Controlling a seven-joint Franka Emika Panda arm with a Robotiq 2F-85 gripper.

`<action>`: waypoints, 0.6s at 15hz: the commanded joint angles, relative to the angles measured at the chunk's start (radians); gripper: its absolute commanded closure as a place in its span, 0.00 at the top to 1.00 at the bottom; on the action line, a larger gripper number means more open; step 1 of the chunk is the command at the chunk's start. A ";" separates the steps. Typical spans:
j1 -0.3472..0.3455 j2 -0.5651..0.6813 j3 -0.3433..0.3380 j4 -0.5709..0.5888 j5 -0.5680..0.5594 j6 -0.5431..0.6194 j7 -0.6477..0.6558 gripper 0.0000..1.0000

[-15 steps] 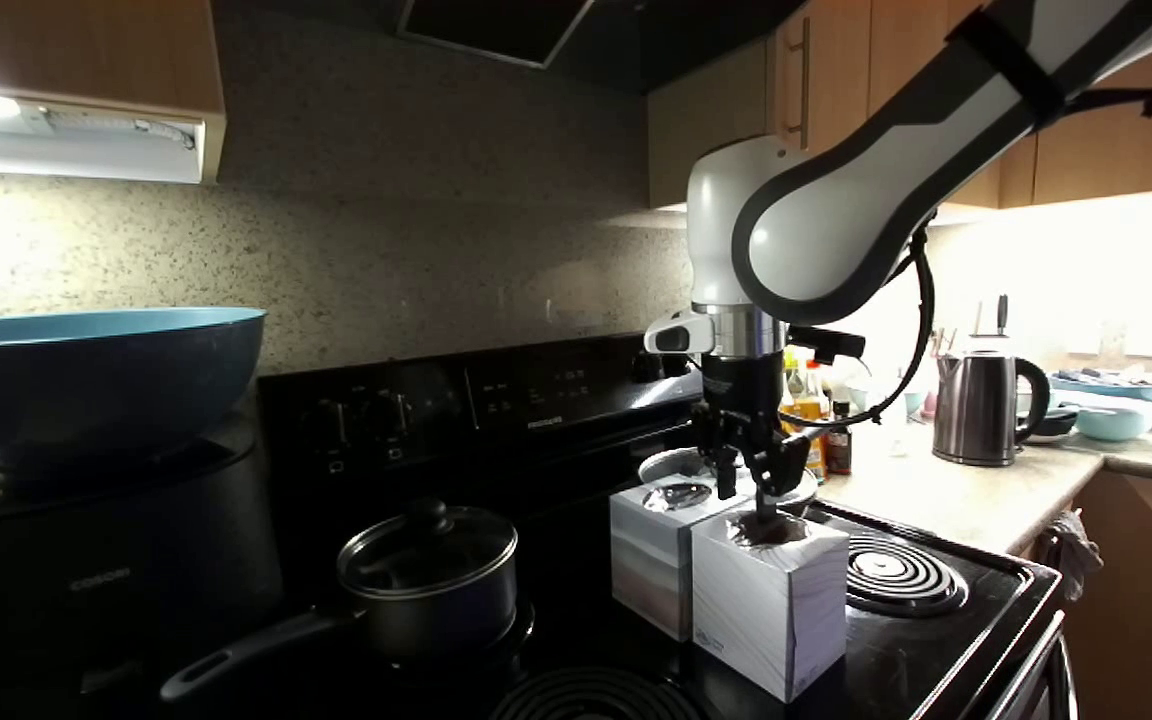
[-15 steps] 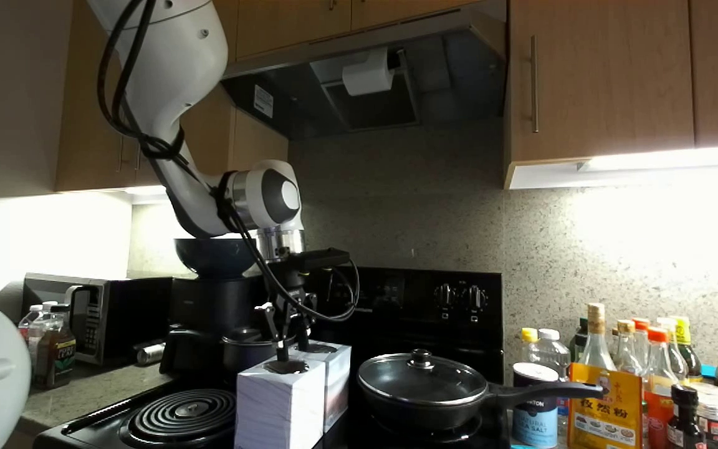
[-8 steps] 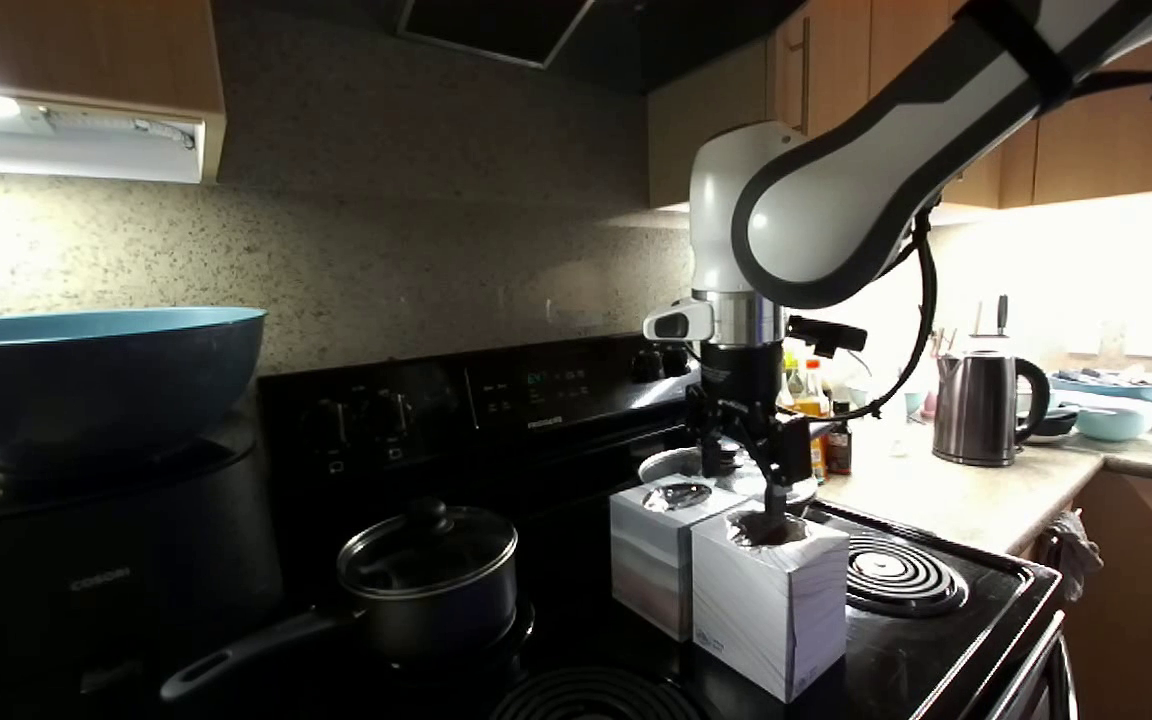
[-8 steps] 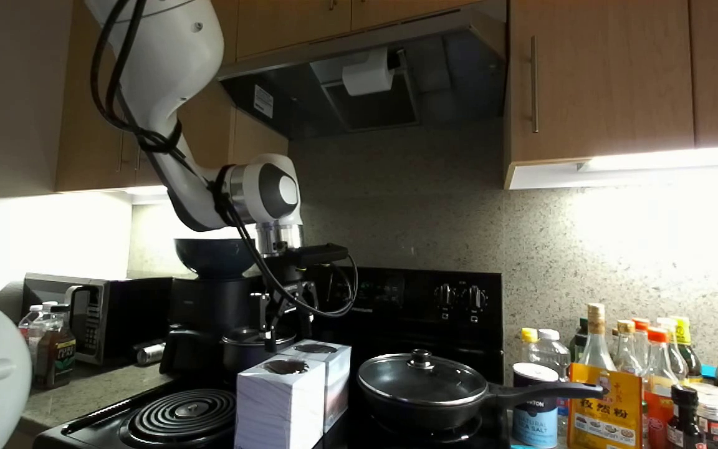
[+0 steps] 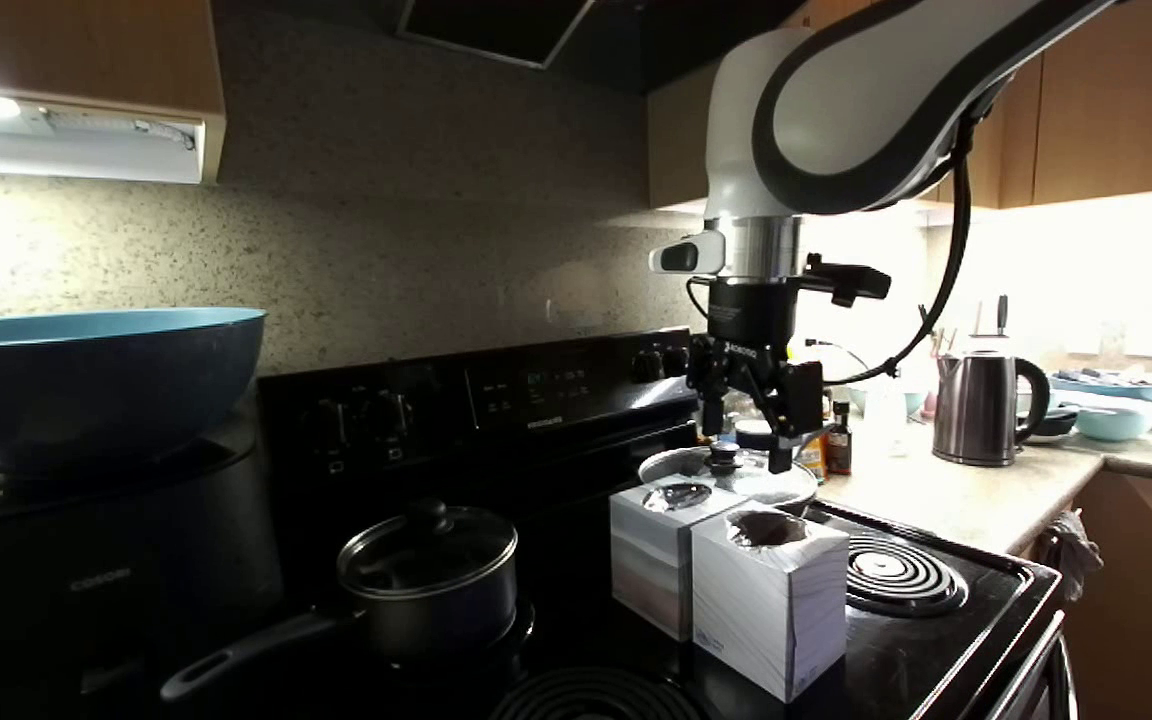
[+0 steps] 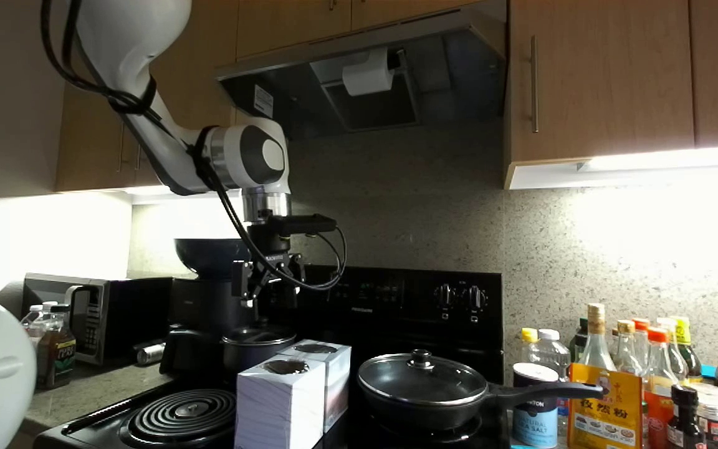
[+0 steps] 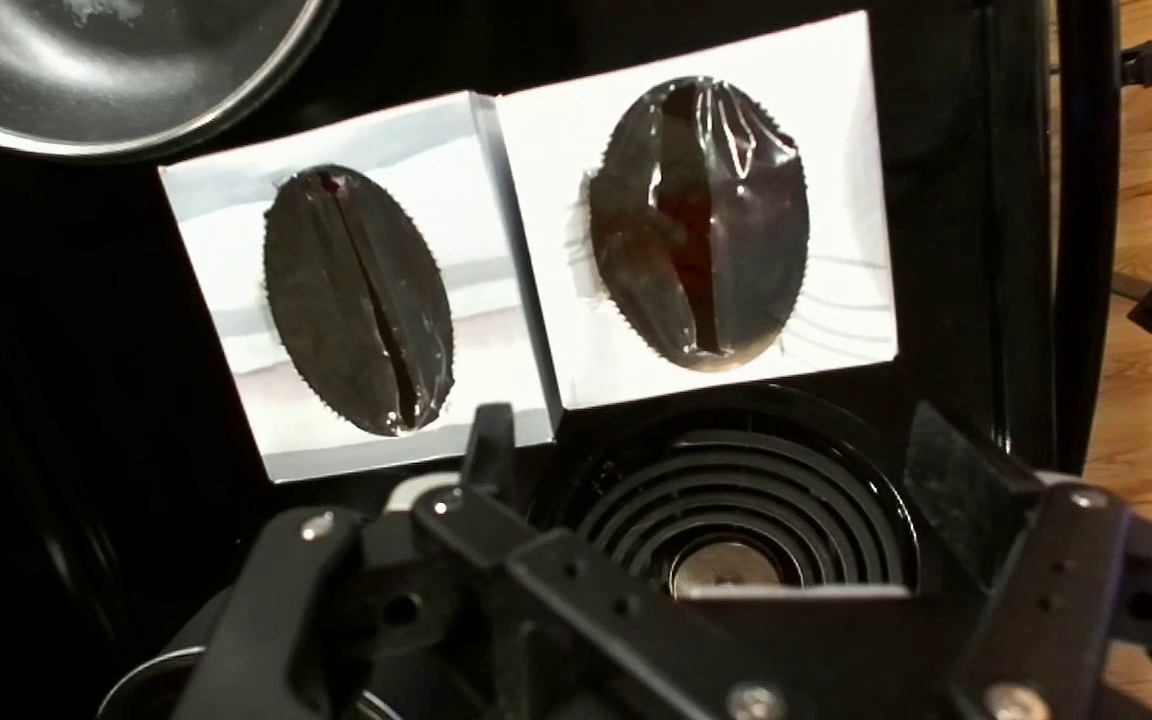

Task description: Turn the front and back tissue boxes to the left

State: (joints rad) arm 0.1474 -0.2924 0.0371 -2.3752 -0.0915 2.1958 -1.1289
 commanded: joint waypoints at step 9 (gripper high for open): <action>0.001 0.040 -0.012 0.023 0.007 0.024 -0.010 1.00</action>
State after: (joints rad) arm 0.1474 -0.2910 0.0355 -2.3822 -0.0913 2.1959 -1.1290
